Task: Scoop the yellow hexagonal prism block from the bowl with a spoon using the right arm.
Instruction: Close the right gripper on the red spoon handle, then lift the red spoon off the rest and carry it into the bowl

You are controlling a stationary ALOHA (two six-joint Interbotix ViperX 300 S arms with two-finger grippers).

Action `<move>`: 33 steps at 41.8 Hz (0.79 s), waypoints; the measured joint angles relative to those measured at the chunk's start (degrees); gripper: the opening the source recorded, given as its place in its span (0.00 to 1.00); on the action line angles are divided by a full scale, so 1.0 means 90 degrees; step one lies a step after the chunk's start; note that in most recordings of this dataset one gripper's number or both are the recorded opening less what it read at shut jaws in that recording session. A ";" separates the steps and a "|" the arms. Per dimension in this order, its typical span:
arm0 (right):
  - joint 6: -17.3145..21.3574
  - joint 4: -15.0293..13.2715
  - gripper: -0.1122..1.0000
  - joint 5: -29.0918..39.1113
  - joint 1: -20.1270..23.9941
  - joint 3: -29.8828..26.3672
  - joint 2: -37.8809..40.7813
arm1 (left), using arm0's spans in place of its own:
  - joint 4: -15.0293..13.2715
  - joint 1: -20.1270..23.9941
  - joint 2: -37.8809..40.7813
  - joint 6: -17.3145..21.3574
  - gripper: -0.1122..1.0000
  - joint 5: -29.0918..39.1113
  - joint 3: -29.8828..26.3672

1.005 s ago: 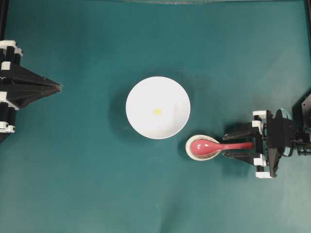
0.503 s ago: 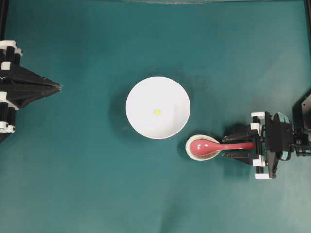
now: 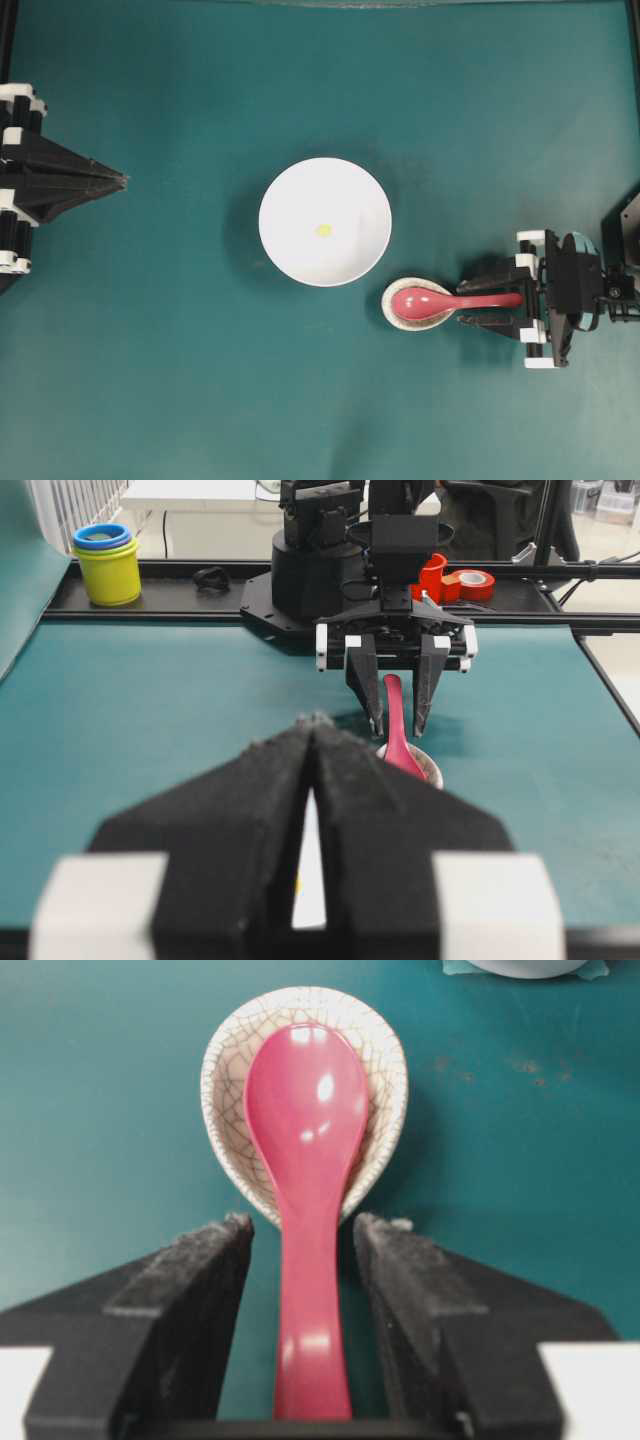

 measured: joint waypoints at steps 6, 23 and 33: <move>0.0010 -0.0010 0.58 0.0000 0.0000 0.0000 0.0000 | 0.0000 0.0000 0.0000 -0.0010 0.10 0.0000 0.0000; 0.0000 0.0000 0.38 -0.0020 0.0000 0.0000 0.0000 | 0.0000 0.0000 0.0010 0.0000 0.10 0.0020 0.0000; -0.0010 -0.0010 0.33 -0.0039 0.0000 0.0000 -0.0195 | 0.0000 0.0000 0.0000 0.0000 0.10 0.0020 0.0000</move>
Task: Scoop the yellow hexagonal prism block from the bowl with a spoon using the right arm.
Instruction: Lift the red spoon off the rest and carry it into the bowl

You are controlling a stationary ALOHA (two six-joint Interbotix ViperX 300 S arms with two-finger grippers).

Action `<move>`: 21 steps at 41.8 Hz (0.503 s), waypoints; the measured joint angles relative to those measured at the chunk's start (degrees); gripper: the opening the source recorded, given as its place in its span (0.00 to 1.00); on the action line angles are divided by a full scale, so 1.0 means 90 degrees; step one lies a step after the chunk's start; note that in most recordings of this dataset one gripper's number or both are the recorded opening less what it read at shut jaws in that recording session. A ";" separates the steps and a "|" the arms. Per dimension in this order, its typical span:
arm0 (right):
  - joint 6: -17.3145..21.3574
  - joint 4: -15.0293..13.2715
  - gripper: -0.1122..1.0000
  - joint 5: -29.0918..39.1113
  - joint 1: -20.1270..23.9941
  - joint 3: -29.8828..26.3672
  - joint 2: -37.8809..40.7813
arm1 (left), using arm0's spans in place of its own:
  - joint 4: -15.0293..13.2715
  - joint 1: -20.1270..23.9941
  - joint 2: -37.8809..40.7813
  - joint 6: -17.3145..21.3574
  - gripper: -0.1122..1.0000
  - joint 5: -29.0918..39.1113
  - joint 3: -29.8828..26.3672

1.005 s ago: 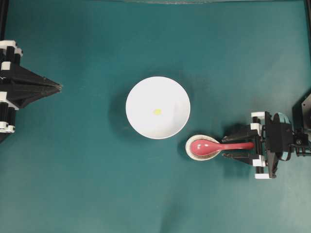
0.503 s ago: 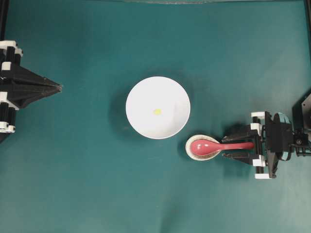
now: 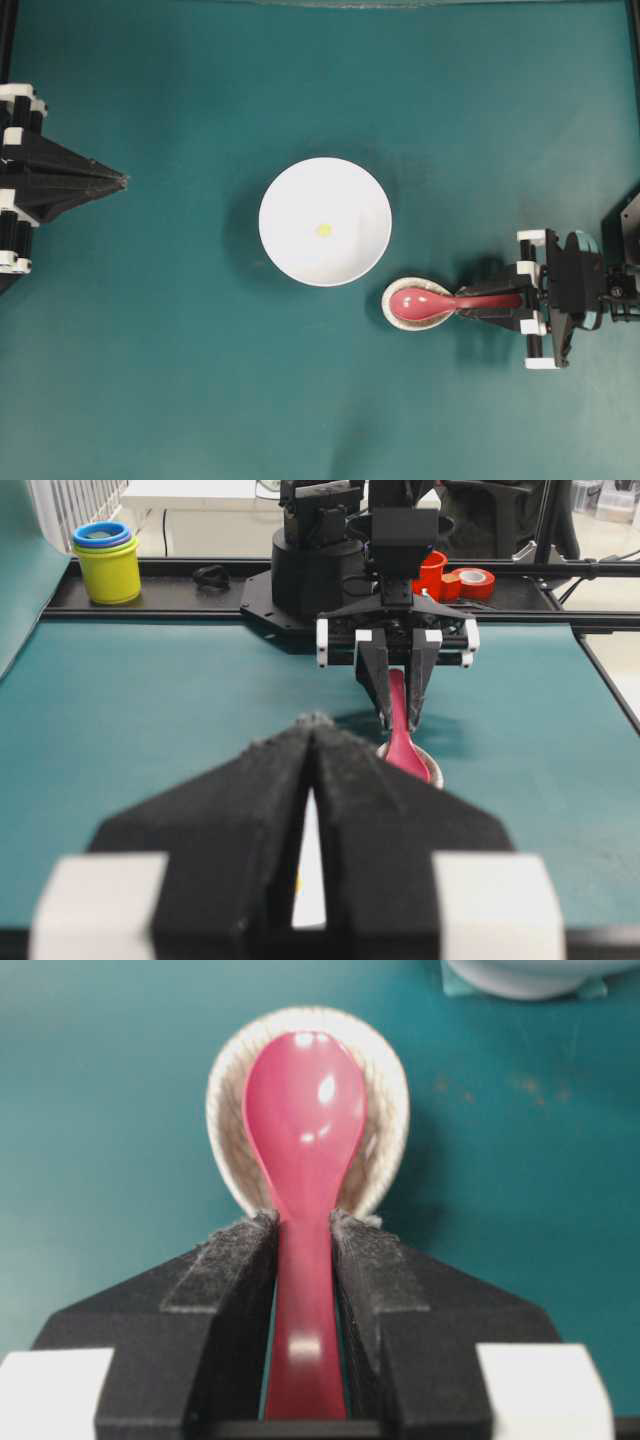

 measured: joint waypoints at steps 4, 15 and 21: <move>-0.0020 0.0010 0.33 0.0000 -0.0010 0.0020 -0.0244 | 0.0000 0.0000 0.0010 -0.0010 0.10 0.0000 0.0000; -0.0566 0.0010 0.33 0.0420 -0.0313 -0.0020 -0.1123 | 0.0000 0.0000 0.0010 0.0000 0.10 0.0010 0.0000; -0.0957 0.0010 0.33 0.1113 -0.0732 -0.0234 -0.1592 | 0.0000 0.0000 0.0000 0.0000 0.10 0.0010 0.0000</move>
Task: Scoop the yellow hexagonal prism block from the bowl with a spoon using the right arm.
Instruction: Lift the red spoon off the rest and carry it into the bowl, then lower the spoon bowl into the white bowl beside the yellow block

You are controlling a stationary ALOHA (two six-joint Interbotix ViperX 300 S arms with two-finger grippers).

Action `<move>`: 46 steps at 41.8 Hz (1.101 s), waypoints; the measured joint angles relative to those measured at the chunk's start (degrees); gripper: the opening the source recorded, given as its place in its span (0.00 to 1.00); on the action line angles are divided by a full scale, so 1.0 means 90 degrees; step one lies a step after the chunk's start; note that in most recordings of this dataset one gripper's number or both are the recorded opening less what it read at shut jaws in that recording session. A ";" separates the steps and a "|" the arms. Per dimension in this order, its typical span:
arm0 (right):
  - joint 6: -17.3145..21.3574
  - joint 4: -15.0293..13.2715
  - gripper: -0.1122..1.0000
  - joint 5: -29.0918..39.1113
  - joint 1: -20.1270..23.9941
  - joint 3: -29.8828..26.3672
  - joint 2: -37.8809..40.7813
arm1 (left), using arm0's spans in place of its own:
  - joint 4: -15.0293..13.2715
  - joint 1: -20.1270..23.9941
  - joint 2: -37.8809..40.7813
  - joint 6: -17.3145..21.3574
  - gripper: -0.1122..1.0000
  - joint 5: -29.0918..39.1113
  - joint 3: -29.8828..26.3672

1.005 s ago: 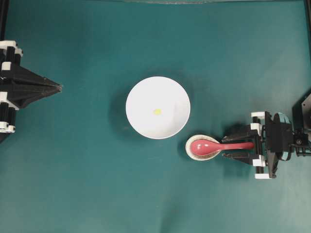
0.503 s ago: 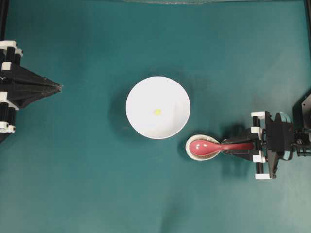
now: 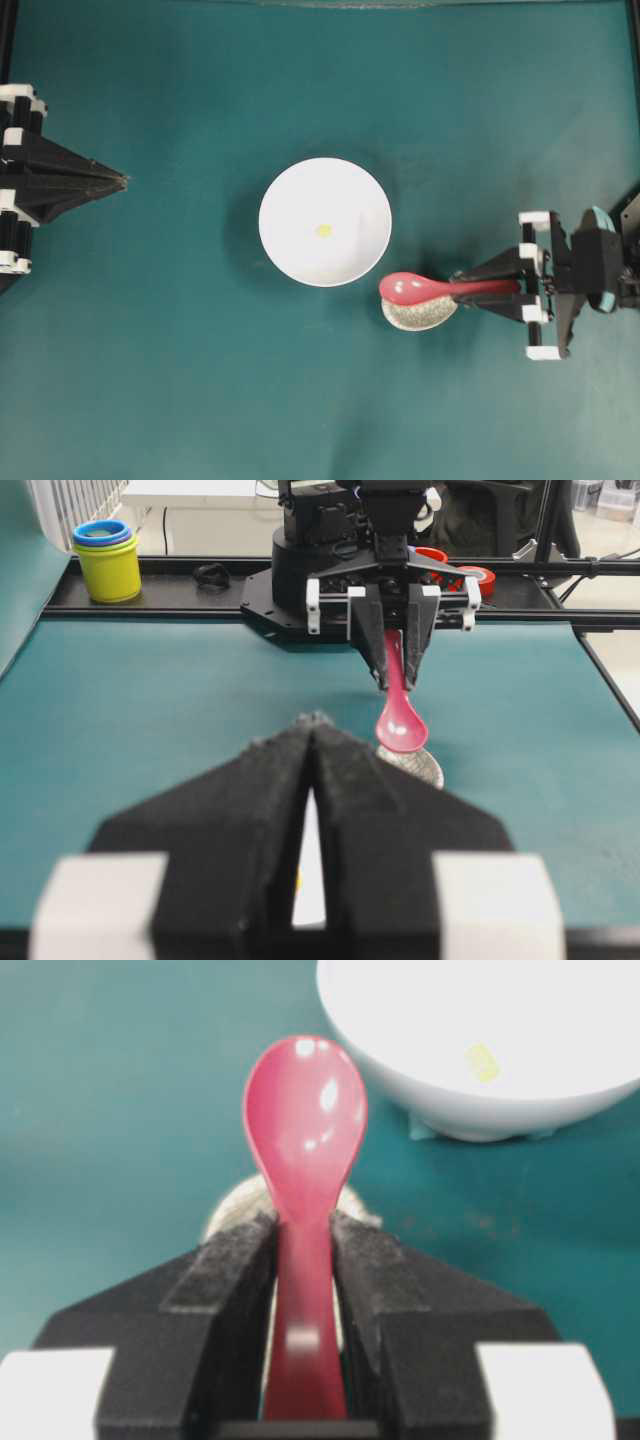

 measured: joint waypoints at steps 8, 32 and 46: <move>-0.0498 0.0000 0.33 0.1621 -0.0830 -0.0576 -0.0537 | 0.0000 0.0000 0.0000 0.0000 0.10 0.0010 0.0000; -0.1670 -0.0117 0.33 0.5947 -0.3125 -0.2500 -0.0869 | 0.0000 0.0000 0.0000 0.0000 0.10 0.0010 0.0000; -0.1660 -0.0459 0.33 0.7549 -0.3750 -0.3262 -0.0605 | 0.0000 0.0000 0.0000 0.0000 0.10 0.0010 0.0000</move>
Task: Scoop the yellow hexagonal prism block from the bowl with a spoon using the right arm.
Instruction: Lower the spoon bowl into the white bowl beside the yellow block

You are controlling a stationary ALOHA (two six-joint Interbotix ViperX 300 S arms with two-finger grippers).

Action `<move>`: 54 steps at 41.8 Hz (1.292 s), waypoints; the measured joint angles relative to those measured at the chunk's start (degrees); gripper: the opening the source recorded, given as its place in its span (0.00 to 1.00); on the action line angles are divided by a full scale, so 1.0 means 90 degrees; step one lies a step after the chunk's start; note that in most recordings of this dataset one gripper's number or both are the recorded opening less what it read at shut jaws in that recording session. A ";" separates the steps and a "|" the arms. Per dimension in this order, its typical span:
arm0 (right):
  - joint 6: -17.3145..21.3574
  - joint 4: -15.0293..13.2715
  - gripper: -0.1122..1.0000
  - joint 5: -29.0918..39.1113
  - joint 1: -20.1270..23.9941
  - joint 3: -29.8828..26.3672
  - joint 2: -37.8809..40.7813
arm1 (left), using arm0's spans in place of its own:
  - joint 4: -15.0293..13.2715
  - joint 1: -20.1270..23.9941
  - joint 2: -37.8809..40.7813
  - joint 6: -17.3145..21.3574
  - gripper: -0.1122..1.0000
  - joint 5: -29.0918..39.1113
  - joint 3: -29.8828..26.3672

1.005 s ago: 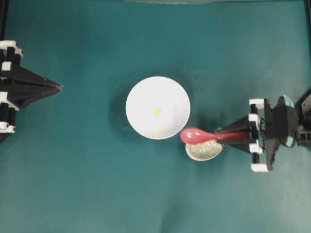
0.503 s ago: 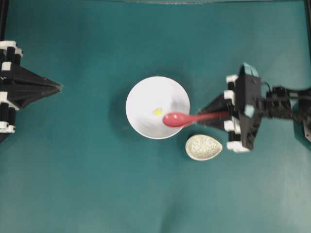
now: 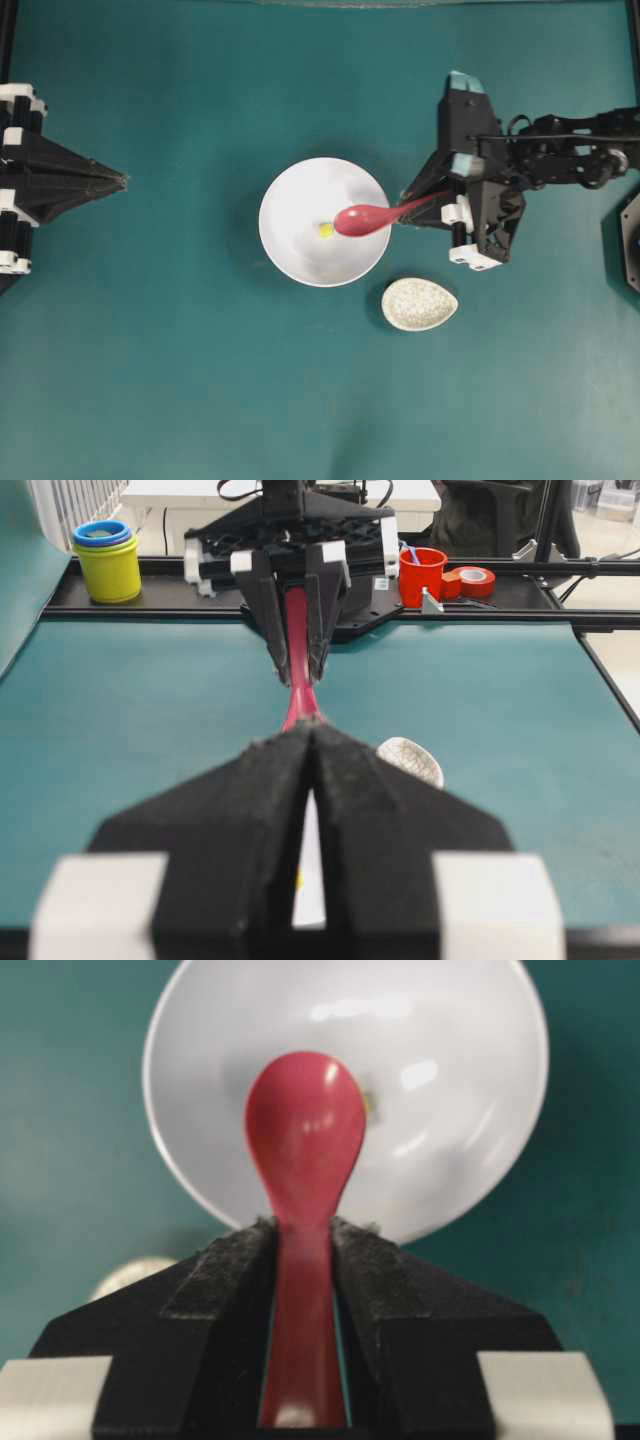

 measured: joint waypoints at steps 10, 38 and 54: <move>0.0039 -0.0322 0.33 0.0527 -0.0020 -0.0391 0.0410 | 0.0000 0.0000 0.0000 -0.0010 0.10 0.0000 0.0000; 0.0518 -0.1035 0.33 0.1055 -0.0020 -0.0938 0.1084 | 0.0000 0.0000 -0.0010 0.0000 0.10 0.0000 0.0000; 0.0605 -0.1064 0.33 0.1064 -0.0020 -0.0947 0.1396 | 0.0000 0.0000 -0.0020 0.0000 0.10 0.0000 0.0000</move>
